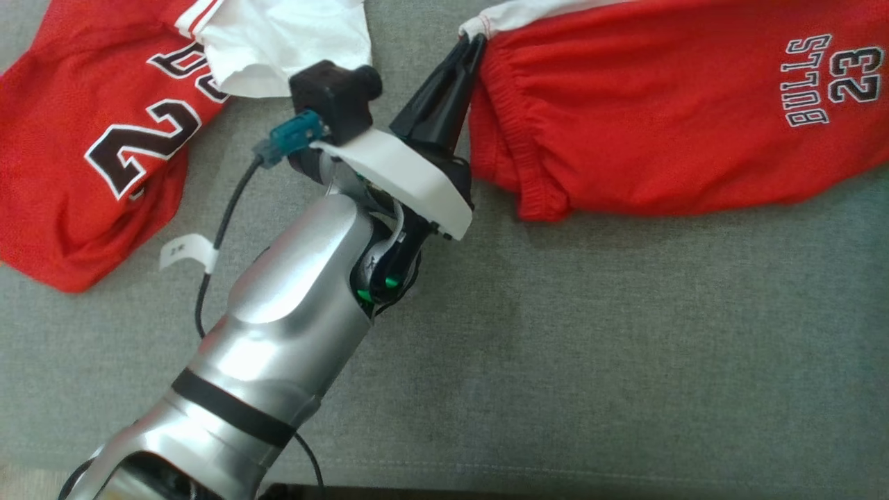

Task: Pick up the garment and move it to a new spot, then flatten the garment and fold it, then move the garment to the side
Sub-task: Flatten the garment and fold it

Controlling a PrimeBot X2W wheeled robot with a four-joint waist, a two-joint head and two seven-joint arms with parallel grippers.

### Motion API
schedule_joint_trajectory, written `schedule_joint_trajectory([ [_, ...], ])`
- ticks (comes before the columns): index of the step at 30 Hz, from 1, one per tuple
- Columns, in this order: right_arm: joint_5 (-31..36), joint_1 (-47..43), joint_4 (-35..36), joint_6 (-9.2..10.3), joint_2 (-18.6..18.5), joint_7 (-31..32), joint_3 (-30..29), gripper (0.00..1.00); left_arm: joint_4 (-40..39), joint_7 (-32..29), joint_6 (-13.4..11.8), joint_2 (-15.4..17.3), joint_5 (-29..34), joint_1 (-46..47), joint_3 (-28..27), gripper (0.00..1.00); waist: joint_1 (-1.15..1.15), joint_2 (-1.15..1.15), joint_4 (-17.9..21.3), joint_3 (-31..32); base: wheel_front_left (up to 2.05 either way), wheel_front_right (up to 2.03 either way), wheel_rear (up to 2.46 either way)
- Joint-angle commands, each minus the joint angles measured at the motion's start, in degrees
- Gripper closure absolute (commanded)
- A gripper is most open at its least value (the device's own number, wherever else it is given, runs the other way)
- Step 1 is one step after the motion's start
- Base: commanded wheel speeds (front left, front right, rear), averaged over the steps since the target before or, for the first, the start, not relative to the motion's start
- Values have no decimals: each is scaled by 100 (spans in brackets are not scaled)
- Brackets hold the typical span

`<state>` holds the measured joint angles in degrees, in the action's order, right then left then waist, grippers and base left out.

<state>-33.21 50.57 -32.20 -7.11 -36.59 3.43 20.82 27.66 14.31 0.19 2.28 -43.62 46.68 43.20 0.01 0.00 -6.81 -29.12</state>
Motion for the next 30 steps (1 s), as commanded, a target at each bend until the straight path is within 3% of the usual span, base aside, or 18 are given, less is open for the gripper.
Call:
schedule_joint_trajectory([
  [1, -34, 71, 9, -37, -162, -104, 110, 100, -118, 68, 1, 60, 82, 186, -122, 100, -1, 0, -25, -9, 0, 0, 0],
  [2, -53, 132, -92, -37, -151, -150, 188, 100, -97, 68, 0, 60, 86, 188, -124, 100, -1, 0, -34, -10, 0, 0, 0],
  [3, -88, 193, -185, -37, -124, -206, 251, 69, -73, 68, -12, 60, 104, 194, -123, 100, -1, 0, -36, -11, 0, 0, 0],
  [4, -111, 250, -278, -37, -95, -263, 312, 24, -40, 68, -12, 60, 87, 190, -109, 95, -1, 0, -34, -10, 0, 0, 0],
  [5, -133, 308, -354, -37, -64, -357, 364, 0, -19, 68, -30, 60, 92, 197, -107, 65, -1, 0, -28, -10, 0, 0, 0],
  [6, -146, 362, -430, -37, -36, -479, 401, 0, -7, 68, -49, 60, 115, 206, -104, 49, -1, 0, -21, -8, 0, 0, 0],
  [7, -151, 402, -490, -37, -6, -583, 474, 0, -2, 68, -68, 60, 124, 201, -116, 2, -1, 0, -10, 4, 0, 0, 0],
  [11, -295, 421, -593, -37, 132, -1057, 693, 0, 18, 68, -190, 60, 340, 95, -217, 0, -1, 0, 71, 167, 0, 0, 0],
  [16, -666, -67, -414, -37, 263, -1379, 921, 0, -296, 68, -563, 60, 1115, -488, -701, 0, -1, 0, 229, 586, 0, 0, 0],
  [24, -996, -1094, -311, -37, 301, -1189, 1032, 0, -1625, 69, -1190, 89, 2616, -2194, -1447, 0, -1, 0, 299, 1227, 0, 0, 0],
  [30, -632, -1271, -1006, -37, 285, -847, 582, 0, -2465, 69, -1534, 80, 3369, -3101, -1630, 0, -1, 0, -20, 1332, 0, 0, 0],
])
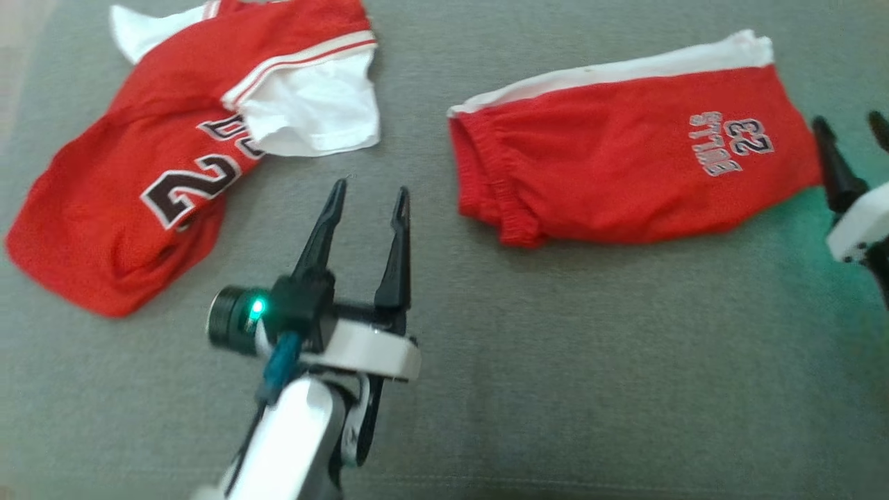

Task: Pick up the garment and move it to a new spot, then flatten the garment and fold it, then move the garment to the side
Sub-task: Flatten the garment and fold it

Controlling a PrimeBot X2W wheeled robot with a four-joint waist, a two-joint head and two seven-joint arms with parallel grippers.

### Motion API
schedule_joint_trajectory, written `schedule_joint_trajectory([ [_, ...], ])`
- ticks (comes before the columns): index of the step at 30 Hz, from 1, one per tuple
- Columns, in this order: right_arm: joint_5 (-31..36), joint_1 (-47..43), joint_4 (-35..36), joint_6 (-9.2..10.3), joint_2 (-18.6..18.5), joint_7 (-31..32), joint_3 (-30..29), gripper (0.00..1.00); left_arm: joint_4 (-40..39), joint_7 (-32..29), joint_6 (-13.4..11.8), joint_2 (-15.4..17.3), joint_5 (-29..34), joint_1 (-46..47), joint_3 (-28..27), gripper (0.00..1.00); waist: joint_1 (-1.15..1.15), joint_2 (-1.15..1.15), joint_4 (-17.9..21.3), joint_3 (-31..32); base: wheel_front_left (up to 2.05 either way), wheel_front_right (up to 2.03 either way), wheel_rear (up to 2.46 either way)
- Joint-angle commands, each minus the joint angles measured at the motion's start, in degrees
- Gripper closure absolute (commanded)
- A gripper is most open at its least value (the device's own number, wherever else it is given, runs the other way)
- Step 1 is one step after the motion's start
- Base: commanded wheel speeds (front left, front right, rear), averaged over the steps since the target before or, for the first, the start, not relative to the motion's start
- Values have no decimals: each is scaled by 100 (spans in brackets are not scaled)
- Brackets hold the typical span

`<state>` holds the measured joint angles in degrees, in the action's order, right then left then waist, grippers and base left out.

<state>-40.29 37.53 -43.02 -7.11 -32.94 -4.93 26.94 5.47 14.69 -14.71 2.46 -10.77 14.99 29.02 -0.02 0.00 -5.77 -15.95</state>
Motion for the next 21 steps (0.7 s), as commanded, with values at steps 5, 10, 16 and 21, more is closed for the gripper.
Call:
schedule_joint_trajectory([
  [5, 360, 307, -752, -37, 61, 220, -574, 0, -653, 30, -210, 53, 399, -421, -99, 0, 2, 0, -512, -131, 0, 0, 0],
  [10, 512, 580, -1412, -37, 111, 338, -878, 0, -792, 30, -242, 47, 505, -617, 134, 0, 2, 0, -806, -277, 0, 0, 0],
  [16, 514, 815, -2132, -37, 292, 681, -1058, 0, -980, 30, -403, 44, 246, -641, 397, 0, 2, 0, -1087, -384, 0, 0, 0],
  [21, 330, 820, -2234, -37, 486, 1075, -973, 27, -1016, 30, -525, 43, 181, -590, 505, 0, 2, 0, -1114, -412, 0, 0, 0],
])
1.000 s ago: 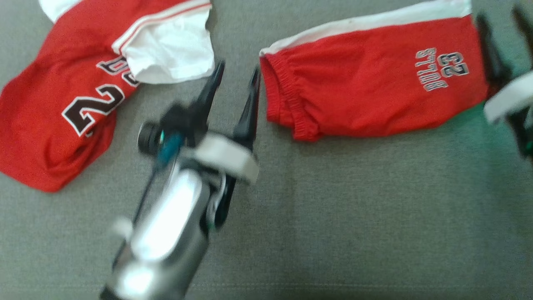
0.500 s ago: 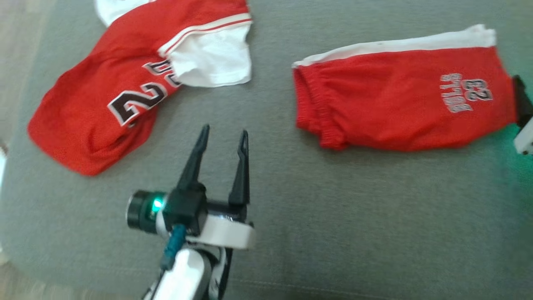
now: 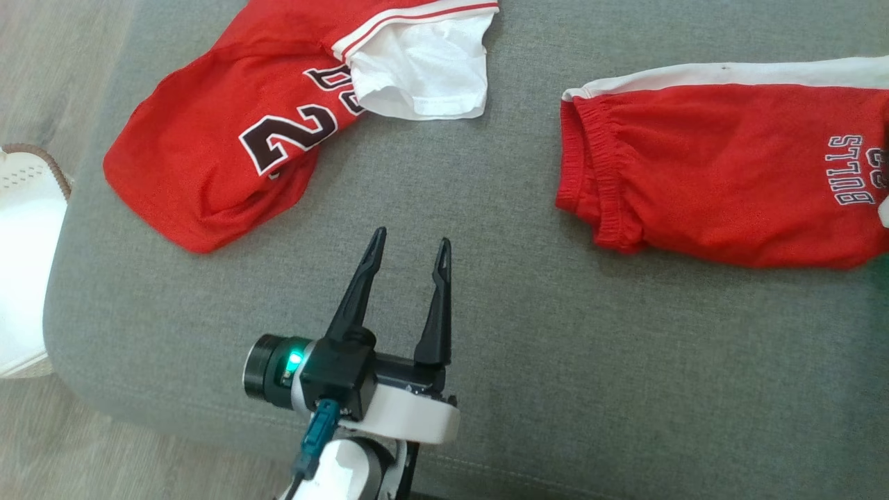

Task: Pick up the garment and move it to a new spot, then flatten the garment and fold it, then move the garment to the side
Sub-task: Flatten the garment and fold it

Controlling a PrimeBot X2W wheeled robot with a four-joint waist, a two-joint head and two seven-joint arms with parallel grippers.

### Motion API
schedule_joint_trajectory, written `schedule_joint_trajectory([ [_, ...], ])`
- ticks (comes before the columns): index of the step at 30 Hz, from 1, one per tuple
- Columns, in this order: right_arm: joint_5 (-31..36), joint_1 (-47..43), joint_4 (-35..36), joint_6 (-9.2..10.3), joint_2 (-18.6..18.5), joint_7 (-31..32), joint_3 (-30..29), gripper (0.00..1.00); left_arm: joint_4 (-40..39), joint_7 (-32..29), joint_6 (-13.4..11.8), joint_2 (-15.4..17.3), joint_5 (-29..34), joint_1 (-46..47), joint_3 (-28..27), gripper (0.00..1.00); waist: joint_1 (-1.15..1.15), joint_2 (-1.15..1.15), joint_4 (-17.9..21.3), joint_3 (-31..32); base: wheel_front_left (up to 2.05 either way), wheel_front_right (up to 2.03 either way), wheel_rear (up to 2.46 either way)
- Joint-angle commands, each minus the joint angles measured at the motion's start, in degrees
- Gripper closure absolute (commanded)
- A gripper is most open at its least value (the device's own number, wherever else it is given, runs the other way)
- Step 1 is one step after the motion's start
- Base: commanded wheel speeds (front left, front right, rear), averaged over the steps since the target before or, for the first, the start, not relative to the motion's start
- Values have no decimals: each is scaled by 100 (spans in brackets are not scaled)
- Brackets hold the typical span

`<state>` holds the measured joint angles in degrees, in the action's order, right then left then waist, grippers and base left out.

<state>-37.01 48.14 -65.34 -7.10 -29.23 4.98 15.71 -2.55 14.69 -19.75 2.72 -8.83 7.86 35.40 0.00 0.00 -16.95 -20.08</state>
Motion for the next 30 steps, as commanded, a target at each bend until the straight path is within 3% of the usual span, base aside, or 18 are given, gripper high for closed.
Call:
schedule_joint_trajectory([
  [1, -44, -263, 19, -39, 137, 145, 179, 62, -208, 30, -44, 17, -2, 131, -130, 0, 0, 0, 10, 6, 0, 0, 0],
  [2, -87, -284, 50, -39, 146, 186, 206, 100, -200, 30, -62, 17, 19, 136, -133, 0, 0, 0, 22, 12, 0, 0, 0],
  [11, -186, -368, 292, -39, -125, -110, 411, 100, -97, 30, -102, 16, 206, -20, -381, 0, 0, 0, 388, 272, 0, 0, 0],
  [21, -293, -189, 239, -39, -860, -234, 322, 100, -122, 30, 66, 16, 223, -174, -529, 0, 0, 0, 713, 452, 0, 0, 0],
  [30, -759, -154, 1116, -39, -490, -184, 353, 100, -137, 30, 92, 16, 224, -296, -581, 0, 0, 0, 780, 770, 0, 0, 0],
])
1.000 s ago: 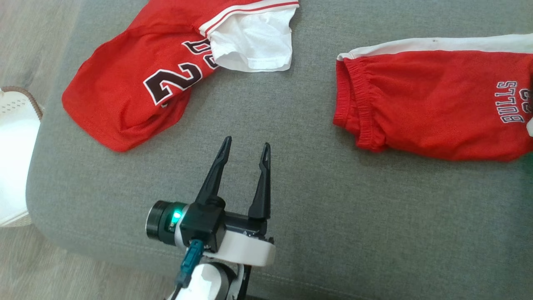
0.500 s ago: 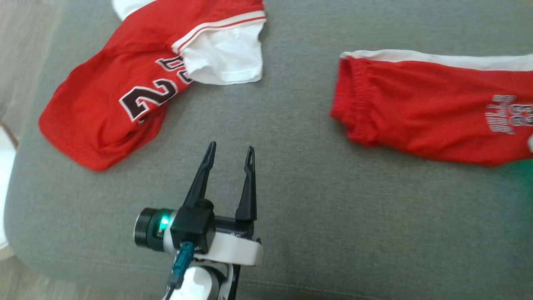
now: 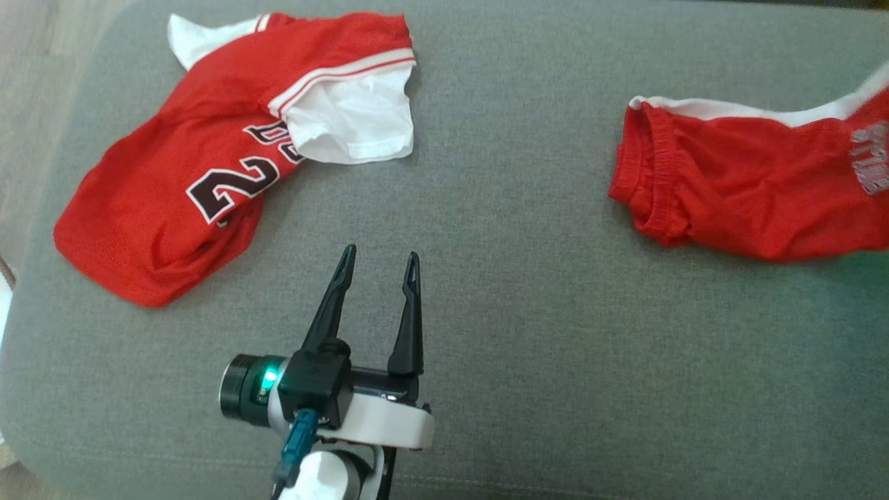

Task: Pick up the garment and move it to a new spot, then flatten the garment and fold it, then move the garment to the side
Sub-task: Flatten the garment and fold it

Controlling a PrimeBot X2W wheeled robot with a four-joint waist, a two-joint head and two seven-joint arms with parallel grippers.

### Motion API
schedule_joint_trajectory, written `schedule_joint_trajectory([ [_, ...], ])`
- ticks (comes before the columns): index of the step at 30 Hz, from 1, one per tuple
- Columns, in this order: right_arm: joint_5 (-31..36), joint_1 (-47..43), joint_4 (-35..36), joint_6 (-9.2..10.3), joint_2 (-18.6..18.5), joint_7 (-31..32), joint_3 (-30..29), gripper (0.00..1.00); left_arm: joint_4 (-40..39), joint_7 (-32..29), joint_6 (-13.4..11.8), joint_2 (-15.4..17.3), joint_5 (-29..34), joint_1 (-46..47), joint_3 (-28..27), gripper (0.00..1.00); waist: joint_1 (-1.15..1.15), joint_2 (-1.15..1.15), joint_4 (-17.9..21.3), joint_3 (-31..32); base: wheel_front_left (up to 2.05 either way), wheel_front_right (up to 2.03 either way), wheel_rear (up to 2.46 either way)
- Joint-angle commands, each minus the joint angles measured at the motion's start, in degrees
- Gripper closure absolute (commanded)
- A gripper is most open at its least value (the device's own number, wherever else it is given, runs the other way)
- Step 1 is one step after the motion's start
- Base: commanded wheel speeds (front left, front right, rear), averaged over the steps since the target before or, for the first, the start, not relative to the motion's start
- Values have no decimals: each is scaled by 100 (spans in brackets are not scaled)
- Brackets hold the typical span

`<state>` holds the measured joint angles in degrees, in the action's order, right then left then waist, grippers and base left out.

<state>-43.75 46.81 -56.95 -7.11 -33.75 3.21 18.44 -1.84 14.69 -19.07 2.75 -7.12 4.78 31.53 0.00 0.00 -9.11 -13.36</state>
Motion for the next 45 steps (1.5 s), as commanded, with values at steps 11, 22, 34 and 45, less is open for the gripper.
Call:
schedule_joint_trajectory([
  [11, -227, -589, 1559, -37, 737, 318, 351, 100, -289, 30, 122, 13, 17, -203, -245, 0, 0, 0, -232, 458, 0, 0, 0],
  [22, 267, -619, 1367, -37, 1746, 569, 354, 100, -436, 30, 71, 13, -99, -159, -123, 0, 0, 0, -510, 409, 0, 0, 0],
  [34, 199, -784, 2004, -37, 2031, 104, 93, 0, -326, 30, 3, 13, -98, -267, -317, 0, 0, 0, -207, 664, 0, 0, 0],
  [45, 1171, -2505, 3135, -37, 1709, -1434, 2, 0, -136, 30, 91, 170, 14, -798, -943, 0, 0, 0, 387, 1373, 0, 0, 0],
])
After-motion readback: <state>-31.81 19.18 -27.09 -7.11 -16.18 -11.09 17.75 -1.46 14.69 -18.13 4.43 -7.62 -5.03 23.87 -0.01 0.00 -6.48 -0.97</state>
